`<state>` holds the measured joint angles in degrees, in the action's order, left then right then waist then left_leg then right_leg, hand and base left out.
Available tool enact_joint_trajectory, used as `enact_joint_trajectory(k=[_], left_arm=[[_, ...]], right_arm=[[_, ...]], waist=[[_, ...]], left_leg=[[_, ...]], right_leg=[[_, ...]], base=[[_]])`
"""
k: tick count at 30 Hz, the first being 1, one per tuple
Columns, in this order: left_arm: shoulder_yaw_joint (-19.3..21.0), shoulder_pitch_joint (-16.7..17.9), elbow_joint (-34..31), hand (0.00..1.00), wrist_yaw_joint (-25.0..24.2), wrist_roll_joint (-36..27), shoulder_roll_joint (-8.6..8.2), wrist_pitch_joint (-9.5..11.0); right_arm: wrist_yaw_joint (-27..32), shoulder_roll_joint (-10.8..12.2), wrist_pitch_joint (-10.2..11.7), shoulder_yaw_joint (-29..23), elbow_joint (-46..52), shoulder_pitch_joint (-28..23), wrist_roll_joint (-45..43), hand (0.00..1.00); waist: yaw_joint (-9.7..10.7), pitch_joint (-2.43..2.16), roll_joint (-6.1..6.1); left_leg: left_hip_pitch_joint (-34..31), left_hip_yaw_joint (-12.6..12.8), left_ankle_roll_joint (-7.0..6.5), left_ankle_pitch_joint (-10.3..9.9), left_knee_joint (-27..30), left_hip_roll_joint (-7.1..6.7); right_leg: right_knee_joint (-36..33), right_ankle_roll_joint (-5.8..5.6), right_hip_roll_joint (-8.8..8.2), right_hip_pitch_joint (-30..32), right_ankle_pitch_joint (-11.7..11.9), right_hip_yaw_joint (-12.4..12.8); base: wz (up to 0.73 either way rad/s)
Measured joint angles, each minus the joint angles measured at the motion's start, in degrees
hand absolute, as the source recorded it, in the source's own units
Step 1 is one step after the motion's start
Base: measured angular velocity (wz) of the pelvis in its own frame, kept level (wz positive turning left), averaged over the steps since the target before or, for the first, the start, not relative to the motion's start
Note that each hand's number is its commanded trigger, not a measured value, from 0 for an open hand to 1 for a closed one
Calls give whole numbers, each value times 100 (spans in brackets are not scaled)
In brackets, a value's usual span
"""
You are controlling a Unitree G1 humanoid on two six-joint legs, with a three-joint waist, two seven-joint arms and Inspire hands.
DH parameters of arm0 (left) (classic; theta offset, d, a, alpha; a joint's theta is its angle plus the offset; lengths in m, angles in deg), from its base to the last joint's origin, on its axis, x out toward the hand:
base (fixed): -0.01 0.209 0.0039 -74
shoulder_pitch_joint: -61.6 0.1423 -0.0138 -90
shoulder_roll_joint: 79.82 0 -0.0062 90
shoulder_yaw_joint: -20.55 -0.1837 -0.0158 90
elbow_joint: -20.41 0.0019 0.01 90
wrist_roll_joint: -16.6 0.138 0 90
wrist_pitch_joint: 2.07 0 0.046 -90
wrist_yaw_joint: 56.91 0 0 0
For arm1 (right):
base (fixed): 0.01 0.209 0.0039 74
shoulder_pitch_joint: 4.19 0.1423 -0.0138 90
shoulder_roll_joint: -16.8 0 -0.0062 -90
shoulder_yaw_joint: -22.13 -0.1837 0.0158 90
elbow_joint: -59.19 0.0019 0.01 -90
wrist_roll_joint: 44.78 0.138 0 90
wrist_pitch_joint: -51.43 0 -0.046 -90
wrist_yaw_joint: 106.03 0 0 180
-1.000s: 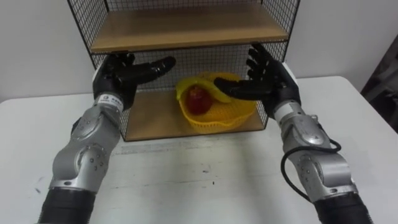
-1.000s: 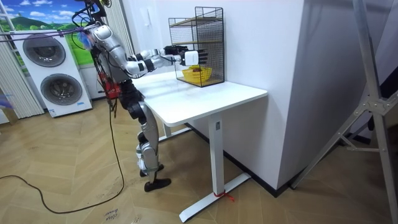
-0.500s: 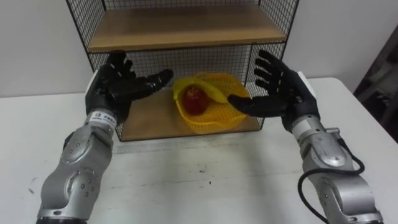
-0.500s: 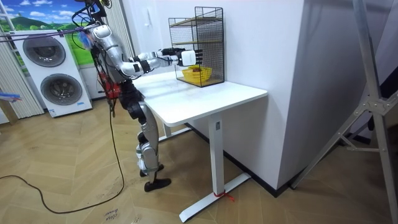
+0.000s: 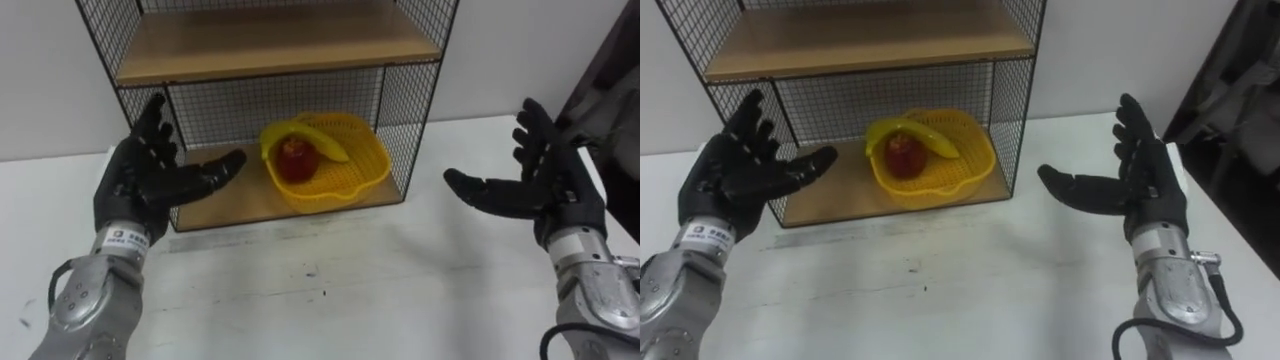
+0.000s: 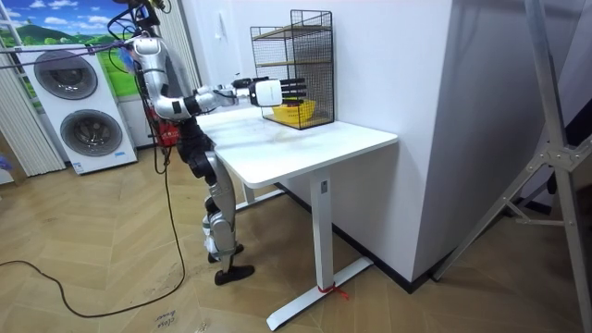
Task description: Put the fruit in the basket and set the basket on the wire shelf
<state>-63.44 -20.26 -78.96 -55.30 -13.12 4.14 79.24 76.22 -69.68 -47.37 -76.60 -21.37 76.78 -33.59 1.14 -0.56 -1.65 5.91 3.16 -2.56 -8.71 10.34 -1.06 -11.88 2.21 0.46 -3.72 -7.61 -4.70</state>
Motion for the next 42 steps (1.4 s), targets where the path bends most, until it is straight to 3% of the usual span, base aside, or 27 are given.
enact_joint_trajectory(k=[2, 6, 12, 19, 27, 33, 37, 39, 41, 42], left_arm=[[37, 219, -93, 0, -116, 2, 0, 5], [40, 516, -285, 0, -160, 8, 0, 26], [51, 802, -500, 0, -279, -4, 0, 169], [93, 1100, -671, 0, -363, -15, 0, 278], [570, 1230, -675, 0, -469, -57, 46, 280], [1443, 1542, -817, 0, -174, -405, 109, 283], [2731, 1524, -880, 0, 642, -391, 354, 301], [3353, 1540, -882, 0, 1106, -394, 555, 418], [4163, 1667, -869, 0, 1734, -846, 741, 774], [4357, 1712, -864, 0, 1892, -1017, 752, 868]], right_arm=[[-60, -1, 0, 0, 59, -91, 24, 0], [-93, 1, 0, 0, 164, -145, 22, 0], [-75, 8, 170, 1, 524, -396, 256, 0], [-161, 21, 253, 2, 784, -1043, 511, 0], [516, 4, 411, -463, 787, -1075, 503, 0], [1426, -92, 414, -1059, 971, -1120, 678, 0], [2208, -313, 522, -2023, 1112, -1183, 685, 0], [2629, -443, 648, -2498, 1199, -1324, 718, 0], [3175, -637, 823, -2982, 1200, -1404, 732, 0], [3292, -653, 874, -3099, 1200, -1407, 762, 0]], waist=[[-5, 0, -56], [-5, 8, -52], [-2, 35, 25], [-52, 27, 138], [-130, 11, 208], [-166, 16, 214], [-210, 12, 231], [-296, 15, 253], [-327, 18, 215], [-328, 7, 263]], left_leg=[[25, 3, 17, -10, -1, 13], [24, 4, 35, -20, 0, 17], [-12, 1, 38, -21, -2, 23], [-45, 10, 64, -3, -51, 24], [-151, -18, 77, 2, -43, 35], [-243, -68, 85, 22, -43, 42], [-309, -172, 91, 26, -5, 30], [-326, -186, 88, 26, 23, 33], [-331, -190, 112, -1, 33, 32], [-336, -190, 112, -3, 32, 32]], right_leg=[[9, 6, 15, -22, -2, 0], [14, 7, 20, -23, -2, 13], [18, 11, 22, -3, -5, 8], [15, 15, 43, 66, -9, 69], [14, 31, 44, 127, -18, -3], [14, 55, 53, 177, -32, -16], [16, 61, 52, 177, -54, -57], [16, 61, 50, 181, -63, -82], [8, 44, 41, 213, -90, -101], [0, 48, 31, 220, -95, -134]], base=[[0], [0], [0], [-2], [2], [5], [14], [6], [4], [0]])
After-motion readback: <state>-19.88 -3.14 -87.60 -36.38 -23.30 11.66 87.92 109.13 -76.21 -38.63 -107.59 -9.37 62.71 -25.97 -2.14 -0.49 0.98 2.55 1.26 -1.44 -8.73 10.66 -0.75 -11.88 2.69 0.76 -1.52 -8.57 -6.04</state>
